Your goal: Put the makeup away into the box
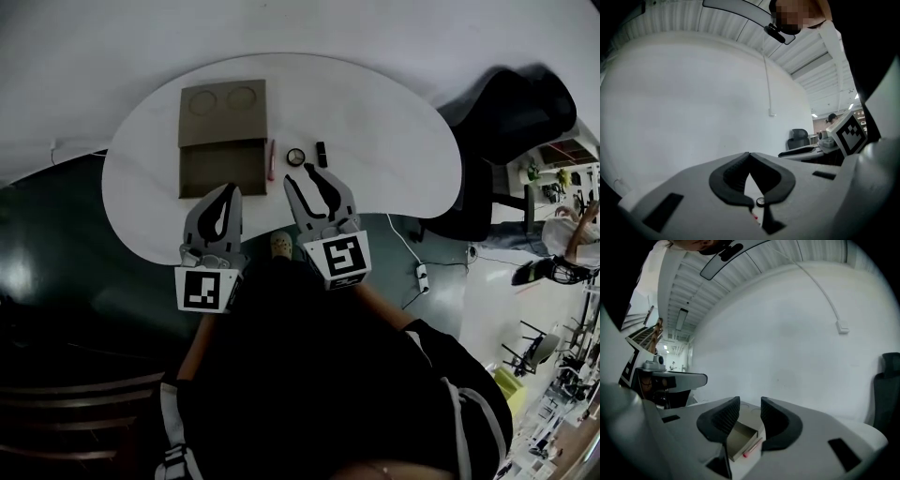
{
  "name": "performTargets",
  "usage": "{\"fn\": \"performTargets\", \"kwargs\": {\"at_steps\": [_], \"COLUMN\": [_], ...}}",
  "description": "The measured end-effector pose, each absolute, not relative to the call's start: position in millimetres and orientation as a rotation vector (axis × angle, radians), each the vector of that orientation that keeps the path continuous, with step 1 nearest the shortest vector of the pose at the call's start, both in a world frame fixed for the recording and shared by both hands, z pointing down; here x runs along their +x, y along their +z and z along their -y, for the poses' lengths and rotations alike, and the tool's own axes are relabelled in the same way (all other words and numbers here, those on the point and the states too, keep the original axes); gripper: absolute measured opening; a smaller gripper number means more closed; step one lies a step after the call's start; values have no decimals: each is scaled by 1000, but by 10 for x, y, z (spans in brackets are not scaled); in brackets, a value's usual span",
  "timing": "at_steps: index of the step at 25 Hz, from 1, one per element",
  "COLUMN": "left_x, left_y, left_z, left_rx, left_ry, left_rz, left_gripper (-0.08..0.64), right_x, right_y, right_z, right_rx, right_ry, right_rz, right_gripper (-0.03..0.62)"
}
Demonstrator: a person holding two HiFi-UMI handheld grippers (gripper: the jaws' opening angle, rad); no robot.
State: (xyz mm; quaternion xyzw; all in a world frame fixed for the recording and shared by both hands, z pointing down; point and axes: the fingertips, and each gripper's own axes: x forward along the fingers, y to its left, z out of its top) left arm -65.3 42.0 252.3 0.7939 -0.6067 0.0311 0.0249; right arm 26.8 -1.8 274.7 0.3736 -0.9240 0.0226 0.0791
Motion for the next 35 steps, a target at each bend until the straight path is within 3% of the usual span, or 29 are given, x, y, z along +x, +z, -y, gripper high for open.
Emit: {"fn": "performTargets", "kwargs": {"at_steps": [18,35], "left_x": [-837,-963], "left_y": [2948,3868], "left_z": [194,309], "left_rx": [2425,2391], "left_ry": [129,338], "left_rz": [1757,1615], "left_gripper": [6,6], "right_x": [-74,-253], "right_y": [3482,4596], "right_z": [509,764], "right_rx": [1085,1099], "right_ry": [219,393], "right_rz": [2684,2495], "right_gripper": [147,147]}}
